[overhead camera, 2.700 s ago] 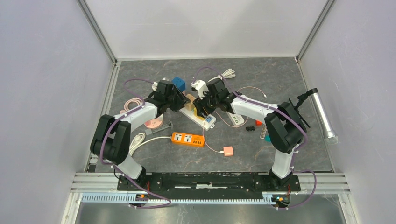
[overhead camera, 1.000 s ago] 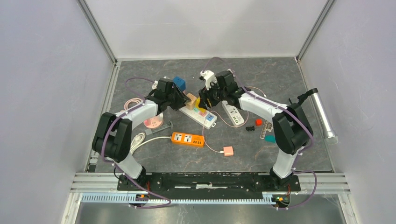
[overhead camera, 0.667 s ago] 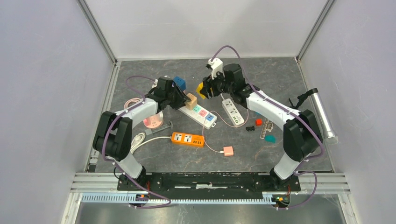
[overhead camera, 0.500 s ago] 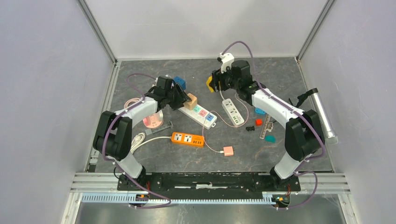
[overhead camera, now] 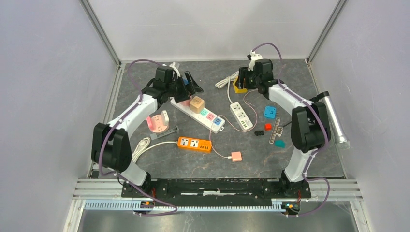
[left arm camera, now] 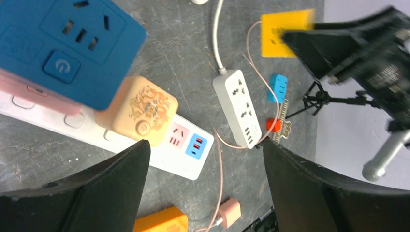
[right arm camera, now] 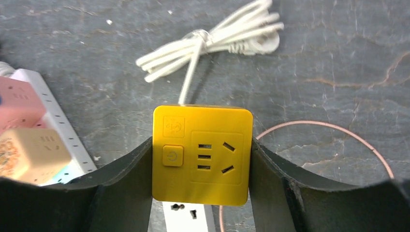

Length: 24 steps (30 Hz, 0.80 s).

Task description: Pull the plug off the socket

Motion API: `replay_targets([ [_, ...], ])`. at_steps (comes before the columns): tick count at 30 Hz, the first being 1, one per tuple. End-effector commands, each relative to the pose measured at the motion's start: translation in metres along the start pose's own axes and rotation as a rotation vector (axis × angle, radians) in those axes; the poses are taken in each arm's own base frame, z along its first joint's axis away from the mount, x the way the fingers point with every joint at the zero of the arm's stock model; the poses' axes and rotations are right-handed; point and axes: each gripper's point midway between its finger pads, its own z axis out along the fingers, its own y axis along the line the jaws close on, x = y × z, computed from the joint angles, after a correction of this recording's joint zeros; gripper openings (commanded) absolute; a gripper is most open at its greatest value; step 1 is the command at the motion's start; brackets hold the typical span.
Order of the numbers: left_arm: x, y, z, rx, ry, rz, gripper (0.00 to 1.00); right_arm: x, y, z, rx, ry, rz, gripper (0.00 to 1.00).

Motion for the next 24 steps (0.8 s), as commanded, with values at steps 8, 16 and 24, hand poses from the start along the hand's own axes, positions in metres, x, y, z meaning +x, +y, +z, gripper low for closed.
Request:
replay_targets([
  [8,-0.005,-0.014,-0.065,0.043,-0.139,0.158,1.00,0.004,-0.006,0.035,-0.118,0.028,0.117,0.30],
  [16,-0.005,-0.011,-0.082,0.019,-0.189,0.180,1.00,0.025,-0.021,0.047,-0.145,0.070,0.173,0.52],
  [24,-0.006,-0.004,-0.086,-0.010,-0.219,0.151,1.00,0.010,-0.030,0.036,-0.111,0.039,0.104,0.90],
])
